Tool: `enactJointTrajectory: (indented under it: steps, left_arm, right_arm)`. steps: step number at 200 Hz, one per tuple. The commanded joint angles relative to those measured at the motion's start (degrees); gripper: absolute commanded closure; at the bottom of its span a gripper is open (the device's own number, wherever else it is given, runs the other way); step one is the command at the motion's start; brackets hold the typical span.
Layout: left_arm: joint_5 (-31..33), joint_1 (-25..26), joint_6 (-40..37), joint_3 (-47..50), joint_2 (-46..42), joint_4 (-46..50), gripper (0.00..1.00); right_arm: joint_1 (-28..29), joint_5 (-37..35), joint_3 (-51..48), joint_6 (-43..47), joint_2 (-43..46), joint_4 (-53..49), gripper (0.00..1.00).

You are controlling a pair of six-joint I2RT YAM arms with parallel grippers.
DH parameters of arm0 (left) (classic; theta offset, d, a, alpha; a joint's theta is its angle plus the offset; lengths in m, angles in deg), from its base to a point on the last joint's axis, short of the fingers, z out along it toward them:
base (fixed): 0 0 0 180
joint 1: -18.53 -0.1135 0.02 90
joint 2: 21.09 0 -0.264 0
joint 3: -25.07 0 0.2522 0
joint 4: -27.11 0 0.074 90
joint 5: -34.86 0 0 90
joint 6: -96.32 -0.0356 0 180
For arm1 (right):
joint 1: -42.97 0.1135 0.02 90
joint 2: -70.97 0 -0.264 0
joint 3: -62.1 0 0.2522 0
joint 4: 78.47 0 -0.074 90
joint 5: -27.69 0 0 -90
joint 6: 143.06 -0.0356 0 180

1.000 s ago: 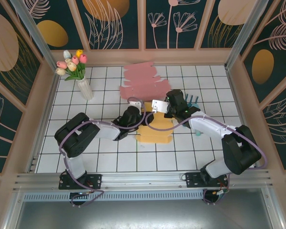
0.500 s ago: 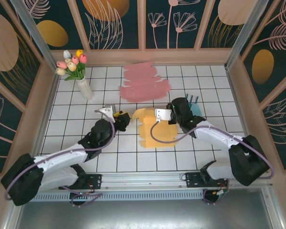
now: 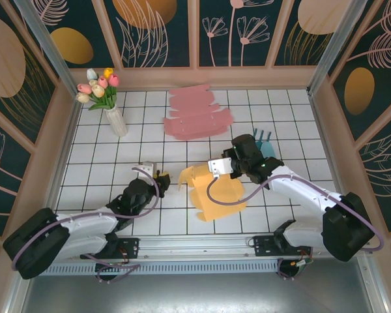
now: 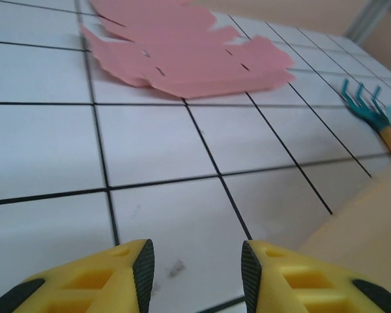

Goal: Fold the paper box

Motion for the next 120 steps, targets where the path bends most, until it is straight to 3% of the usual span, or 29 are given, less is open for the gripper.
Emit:
enactJointTrajectory:
  steps: [1,36,93,120]
  left_arm:
    - [-7.4,-0.2,-3.3,0.4,2.7,-9.5,0.58]
    - [-11.5,-0.1,-6.0,0.7,5.7,-12.5,0.56]
    - [-15.6,-0.1,-7.5,0.8,12.0,-17.0,0.58]
    - [-18.8,-0.1,-7.6,1.0,12.8,-19.1,0.57]
  right_arm:
    - [-0.1,0.0,0.9,1.0,-0.9,-2.6,1.00]
    - [-0.1,-1.1,-2.2,3.8,-1.0,2.9,1.00]
    - [0.8,-4.5,-13.0,12.4,2.2,21.3,1.00]
    - [1.2,-4.1,-14.3,12.1,3.7,26.9,1.00]
